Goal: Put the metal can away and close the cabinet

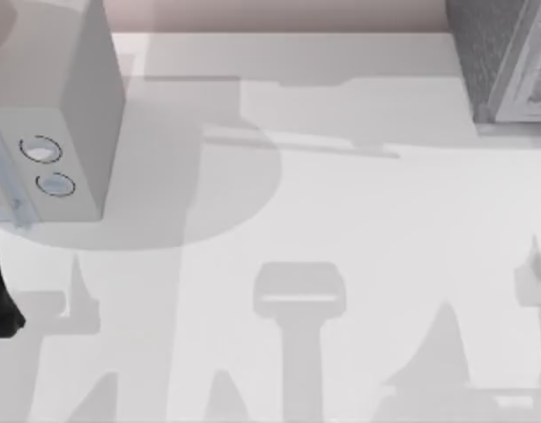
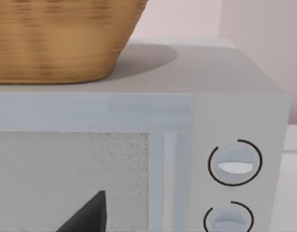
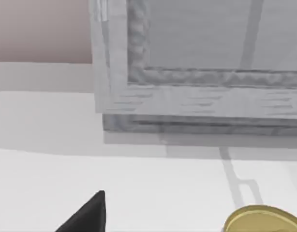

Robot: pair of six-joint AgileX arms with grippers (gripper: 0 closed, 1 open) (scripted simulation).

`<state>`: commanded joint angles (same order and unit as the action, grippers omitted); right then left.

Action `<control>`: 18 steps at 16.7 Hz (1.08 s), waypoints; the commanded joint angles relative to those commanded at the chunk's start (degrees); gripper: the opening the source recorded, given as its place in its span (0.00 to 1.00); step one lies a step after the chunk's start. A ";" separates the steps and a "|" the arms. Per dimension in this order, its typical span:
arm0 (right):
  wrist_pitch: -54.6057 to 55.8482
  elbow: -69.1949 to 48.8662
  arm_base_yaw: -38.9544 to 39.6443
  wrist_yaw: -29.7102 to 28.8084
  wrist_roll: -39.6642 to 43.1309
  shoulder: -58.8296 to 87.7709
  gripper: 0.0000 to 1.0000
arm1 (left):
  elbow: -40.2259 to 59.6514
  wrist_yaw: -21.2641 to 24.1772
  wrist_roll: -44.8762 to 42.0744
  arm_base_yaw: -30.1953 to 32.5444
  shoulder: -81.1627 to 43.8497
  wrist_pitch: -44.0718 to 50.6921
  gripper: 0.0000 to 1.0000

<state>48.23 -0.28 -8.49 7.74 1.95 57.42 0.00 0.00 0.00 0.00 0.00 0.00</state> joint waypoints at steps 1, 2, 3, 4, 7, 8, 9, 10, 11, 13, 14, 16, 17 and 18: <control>2.64 0.38 -0.58 0.46 -0.10 4.13 1.00 | 0.00 0.00 0.00 0.00 0.00 0.00 1.00; 5.28 0.68 -1.16 0.90 -0.15 8.11 1.00 | 0.00 0.00 0.00 0.00 0.00 0.00 1.00; 7.97 0.84 -1.74 1.33 -0.13 11.88 1.00 | 0.00 0.00 0.00 0.00 0.00 0.00 1.00; 10.72 0.93 -2.32 1.75 -0.07 15.52 1.00 | 0.00 0.00 0.00 0.00 0.00 0.00 1.00; 19.57 0.68 -4.02 2.97 0.38 25.61 1.00 | 0.00 0.00 0.00 0.00 0.00 0.00 1.00; 22.64 0.51 -4.55 3.38 0.58 28.80 1.00 | 0.00 0.00 0.00 0.00 0.00 0.00 1.00; 25.63 0.31 -5.07 3.79 0.79 31.89 1.00 | 0.00 0.00 0.00 0.00 0.00 0.00 1.00; 28.51 0.10 -5.57 4.19 0.99 34.89 1.00 | 0.00 0.00 0.00 0.00 0.00 0.00 1.00; 31.26 -0.11 -6.06 4.57 1.19 37.79 1.00 | 0.00 0.00 0.00 0.00 0.00 0.00 1.00; 36.21 -0.49 -6.96 5.26 1.54 43.08 1.00 | 0.00 0.00 0.00 0.00 0.00 0.00 1.00; 38.44 -0.65 -7.36 5.57 1.68 45.48 1.00 | 0.00 0.00 0.00 0.00 0.00 0.00 1.00; 42.17 -0.79 -7.99 6.14 1.88 49.61 1.00 | 0.00 0.00 0.00 0.00 0.00 0.00 1.00; 43.64 -0.79 -8.22 6.40 1.94 51.36 1.00 | 0.00 0.00 0.00 0.00 0.00 0.00 1.00; 44.83 -0.74 -8.40 6.63 1.97 52.88 1.00 | 0.00 0.00 0.00 0.00 0.00 0.00 1.00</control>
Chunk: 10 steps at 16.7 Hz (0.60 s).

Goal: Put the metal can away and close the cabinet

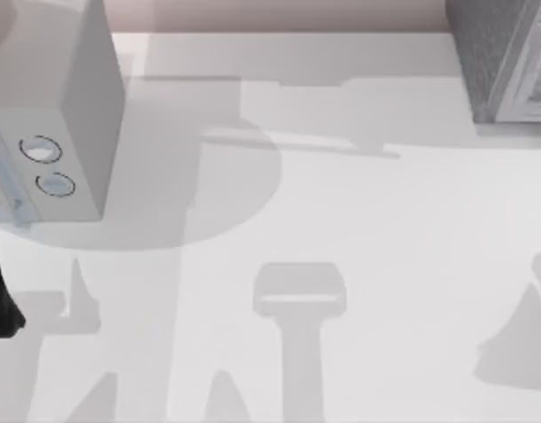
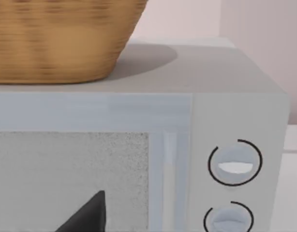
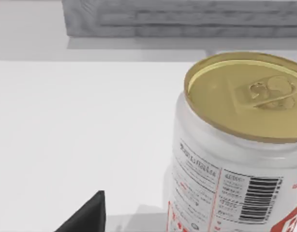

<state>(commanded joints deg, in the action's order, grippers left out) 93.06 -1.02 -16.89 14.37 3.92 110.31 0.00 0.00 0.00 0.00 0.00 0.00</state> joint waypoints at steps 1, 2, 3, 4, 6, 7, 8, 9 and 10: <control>0.77 0.08 -0.11 0.18 0.01 1.11 1.00 | 0.00 0.00 0.00 0.00 0.00 0.00 1.00; 1.30 0.15 -0.18 0.32 0.00 1.94 1.00 | 0.00 0.00 0.00 0.00 0.00 0.00 1.00; 1.61 0.21 -0.22 0.41 0.00 2.47 1.00 | 0.00 0.00 0.00 0.00 0.00 0.00 1.00; 1.61 0.21 -0.22 0.41 0.00 2.47 1.00 | 0.00 0.00 0.00 0.00 0.00 0.00 1.00; 1.61 0.21 -0.22 0.41 0.00 2.47 1.00 | 0.00 0.00 0.00 0.00 0.00 0.00 1.00; 1.61 0.21 -0.22 0.41 0.00 2.47 1.00 | 0.00 0.00 0.00 0.00 0.00 0.00 1.00; 1.51 0.20 -0.03 0.37 -0.01 2.33 1.00 | 0.00 0.00 0.00 0.00 0.00 0.00 1.00; 1.45 0.01 0.02 0.28 -0.04 2.49 1.00 | 0.00 0.00 0.00 0.00 0.00 0.00 1.00; 1.15 -0.78 0.26 -0.03 -0.14 3.09 1.00 | 0.00 0.00 0.00 0.00 0.00 0.00 1.00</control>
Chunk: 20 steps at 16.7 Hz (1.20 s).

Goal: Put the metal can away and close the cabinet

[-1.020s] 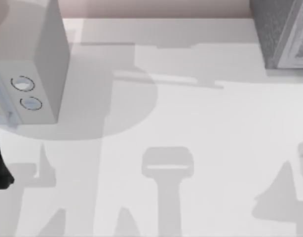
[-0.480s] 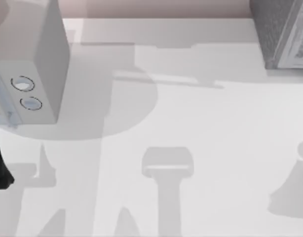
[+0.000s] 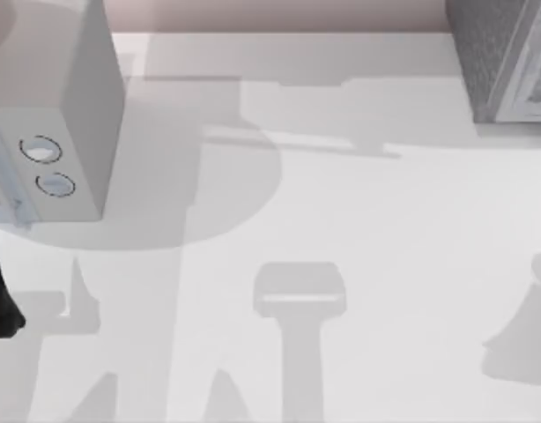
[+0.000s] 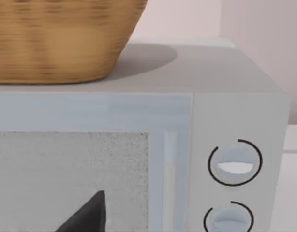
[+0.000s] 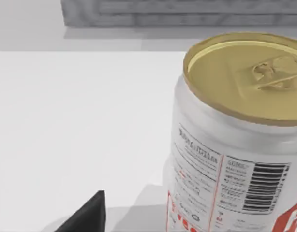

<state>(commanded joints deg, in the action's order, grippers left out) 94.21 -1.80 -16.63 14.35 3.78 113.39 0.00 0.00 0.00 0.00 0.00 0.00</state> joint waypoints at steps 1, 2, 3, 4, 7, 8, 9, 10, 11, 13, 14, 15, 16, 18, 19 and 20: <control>-0.51 -1.34 0.42 -0.46 -0.14 0.89 1.00 | 0.00 0.00 0.00 0.00 0.00 0.00 1.00; -1.20 -3.20 0.98 -1.01 -0.31 1.96 1.00 | 0.00 0.00 0.00 0.00 0.00 0.00 1.00; -2.01 -5.43 1.62 -1.63 -0.50 3.11 1.00 | 0.00 0.00 0.00 0.00 0.00 0.00 1.00; -2.85 -7.73 2.27 -2.26 -0.70 4.30 1.00 | 0.00 0.00 0.00 0.00 0.00 0.00 1.00; -4.82 -11.92 3.74 -3.70 -1.13 6.71 1.00 | 0.00 0.00 0.00 0.00 0.00 0.00 1.00; -4.95 -12.12 3.83 -3.79 -1.15 6.83 1.00 | 0.00 0.00 0.00 0.00 0.00 0.00 1.00; -4.95 -12.12 3.83 -3.79 -1.15 6.83 1.00 | 0.00 0.00 0.00 0.00 0.00 0.00 1.00; -4.95 -12.12 3.83 -3.79 -1.15 6.83 1.00 | 0.00 0.00 0.00 0.00 0.00 0.00 1.00; -4.95 -12.12 3.83 -3.79 -1.15 6.83 1.00 | 0.00 0.00 0.00 0.00 0.00 0.00 1.00; -4.95 -12.12 3.83 -3.79 -1.15 6.83 0.85 | 0.00 0.00 0.00 0.00 0.00 0.00 1.00; -4.95 -12.12 3.83 -3.79 -1.15 6.83 0.77 | 0.00 0.00 0.00 0.00 0.00 0.00 1.00; -4.95 -12.12 3.83 -3.79 -1.15 6.83 0.70 | 0.00 0.00 0.00 0.00 0.00 0.00 1.00; -4.95 -12.12 3.83 -3.79 -1.15 6.83 0.62 | 0.00 0.00 0.00 0.00 0.00 0.00 1.00; -4.95 -12.12 3.83 -3.79 -1.15 6.83 0.47 | 0.00 0.00 0.00 0.00 0.00 0.00 1.00; -4.95 -12.12 3.83 -3.79 -1.15 6.83 0.40 | 0.00 0.00 0.00 0.00 0.00 0.00 1.00; -4.95 -12.12 3.83 -3.79 -1.15 6.83 0.32 | 0.00 0.00 0.00 0.00 0.00 0.00 1.00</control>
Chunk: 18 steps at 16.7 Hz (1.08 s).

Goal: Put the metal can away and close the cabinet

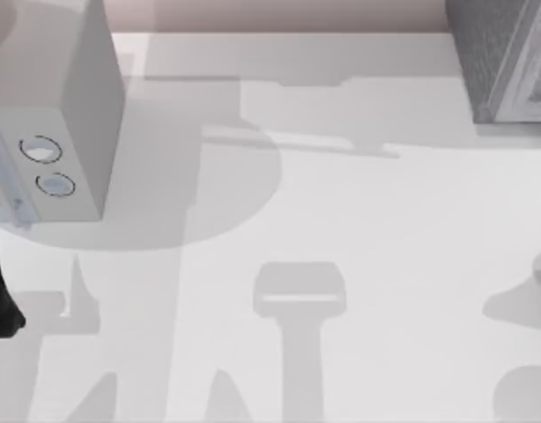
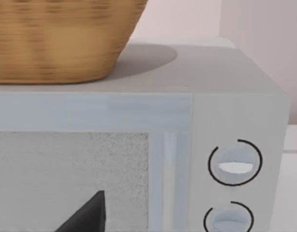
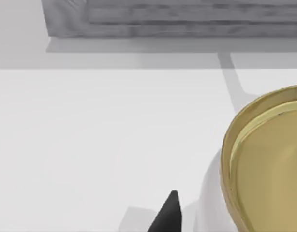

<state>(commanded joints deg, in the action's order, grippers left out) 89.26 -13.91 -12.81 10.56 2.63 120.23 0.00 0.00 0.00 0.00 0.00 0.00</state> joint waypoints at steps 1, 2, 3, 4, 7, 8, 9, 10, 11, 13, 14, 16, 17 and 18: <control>0.00 0.00 0.00 0.00 0.00 0.00 0.25 | 0.00 0.00 0.00 0.00 0.00 0.00 1.00; 0.00 0.00 0.00 0.00 0.00 0.00 0.17 | 0.00 0.00 0.00 0.00 0.00 0.00 1.00; 0.00 0.00 0.00 0.00 0.00 0.00 0.10 | 0.00 0.00 0.00 0.00 0.00 0.00 1.00; 0.00 0.00 0.00 0.00 0.00 0.00 0.02 | 0.00 0.00 0.00 0.00 0.00 0.00 1.00; 0.00 0.00 0.00 0.00 0.00 0.00 0.00 | 0.00 0.00 0.00 0.00 0.00 0.00 1.00; 0.00 0.00 0.00 0.00 0.00 0.00 0.00 | 0.00 0.00 0.00 0.00 0.00 0.00 1.00; 0.00 0.00 0.00 0.00 0.00 0.00 0.00 | 0.00 0.00 0.00 0.00 0.00 0.00 1.00; 0.00 0.00 0.00 0.00 0.00 0.00 0.00 | 0.00 0.00 0.00 0.00 0.00 0.00 1.00; 0.00 0.00 0.00 0.00 0.00 0.00 0.00 | 0.00 0.00 0.00 0.00 0.00 0.00 1.00; -0.01 0.04 -0.08 -0.01 -0.05 -0.06 0.00 | 0.00 0.00 0.00 0.00 0.00 0.00 1.00; -0.11 0.02 -0.08 -0.01 -0.05 -0.16 0.00 | 0.00 0.00 0.00 0.00 0.00 0.00 1.00; -2.01 -0.40 -0.07 0.01 -0.07 -1.91 0.00 | 0.00 0.00 0.00 0.00 0.00 0.00 1.00; -3.90 -0.80 -0.05 0.05 -0.08 -3.60 0.00 | 0.00 0.00 0.00 0.00 0.00 0.00 1.00; -6.35 -1.29 -0.03 0.10 -0.08 -5.70 0.00 | 0.00 0.00 0.00 0.00 0.00 0.00 1.00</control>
<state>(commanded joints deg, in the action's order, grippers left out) 82.91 -15.20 -12.83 10.66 2.55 114.53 0.00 0.00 0.00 0.00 0.00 0.00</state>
